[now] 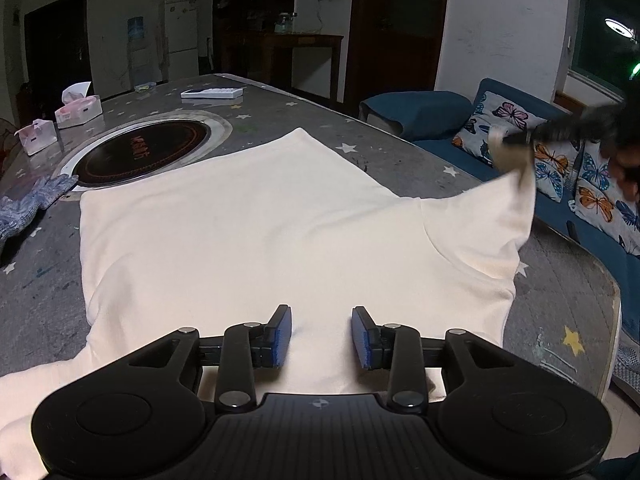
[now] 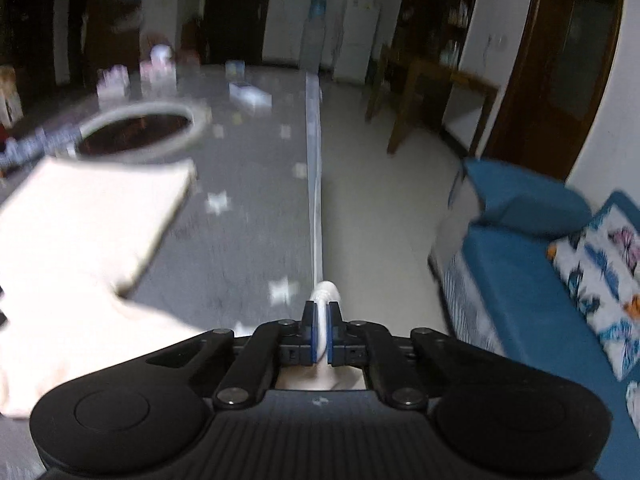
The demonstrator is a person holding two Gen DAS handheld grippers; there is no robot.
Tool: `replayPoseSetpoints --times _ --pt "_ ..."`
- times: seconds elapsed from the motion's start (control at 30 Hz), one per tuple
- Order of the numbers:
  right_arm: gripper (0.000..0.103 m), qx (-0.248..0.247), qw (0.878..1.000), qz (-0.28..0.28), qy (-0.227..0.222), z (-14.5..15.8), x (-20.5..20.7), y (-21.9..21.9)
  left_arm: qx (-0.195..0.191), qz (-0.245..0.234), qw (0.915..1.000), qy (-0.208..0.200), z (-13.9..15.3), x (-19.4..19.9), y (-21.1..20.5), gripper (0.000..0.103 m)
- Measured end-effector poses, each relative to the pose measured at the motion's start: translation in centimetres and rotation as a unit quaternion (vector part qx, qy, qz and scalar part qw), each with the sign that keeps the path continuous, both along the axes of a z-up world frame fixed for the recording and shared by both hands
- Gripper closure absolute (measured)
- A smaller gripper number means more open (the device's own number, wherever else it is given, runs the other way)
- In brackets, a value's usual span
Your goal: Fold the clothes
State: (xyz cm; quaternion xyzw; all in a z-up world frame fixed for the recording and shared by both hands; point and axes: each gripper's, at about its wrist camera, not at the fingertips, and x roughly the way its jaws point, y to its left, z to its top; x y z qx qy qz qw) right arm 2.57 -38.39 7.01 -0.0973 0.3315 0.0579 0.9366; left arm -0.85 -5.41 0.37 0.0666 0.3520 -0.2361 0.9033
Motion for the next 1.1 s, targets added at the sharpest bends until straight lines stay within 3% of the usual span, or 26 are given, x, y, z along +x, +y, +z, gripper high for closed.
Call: replayPoseSetpoints --times 0.13,0.23,0.3,0.4,0.6,0.7,0.87,0.97,1.1 --pt "0.100 0.029 0.997 -0.015 -0.075 2.4 -2.4 -1.3 0.000 -0.001 1.0000 -0.001 0.0 -0.1 0.0 0.066" --pt "0.099 0.035 0.996 -0.059 -0.050 0.9 -2.5 -3.5 0.001 -0.004 1.0000 -0.002 -0.1 -0.2 -0.1 0.063" --pt "0.098 0.039 0.995 -0.090 0.000 -1.3 -1.9 -5.1 0.002 -0.005 1.0000 -0.003 -0.1 -0.3 -0.2 0.063" --pt "0.097 0.038 0.994 -0.102 0.030 -3.0 -2.0 -5.7 0.004 -0.006 1.0000 -0.003 -0.1 -0.3 -0.2 0.063" --pt "0.094 0.083 0.995 -0.017 0.047 -3.0 -1.1 -2.4 0.005 -0.005 1.0000 -0.001 0.0 -0.5 -0.1 0.063" --pt "0.087 0.101 0.993 0.019 0.064 -3.7 0.1 -0.5 0.004 -0.002 1.0000 0.001 0.1 -0.6 0.1 0.063" --pt "0.082 0.081 0.993 0.047 0.067 -5.1 1.8 2.2 0.001 0.002 1.0000 0.005 0.2 -0.9 0.3 0.063" --pt "0.082 0.074 0.994 0.046 0.064 -4.6 2.0 3.0 -0.006 0.009 0.9999 0.007 0.3 -1.3 0.8 0.063" --pt "0.082 0.083 0.990 0.093 0.061 -3.7 1.2 5.1 -0.016 0.021 0.9996 0.010 0.4 -2.0 1.4 0.062"
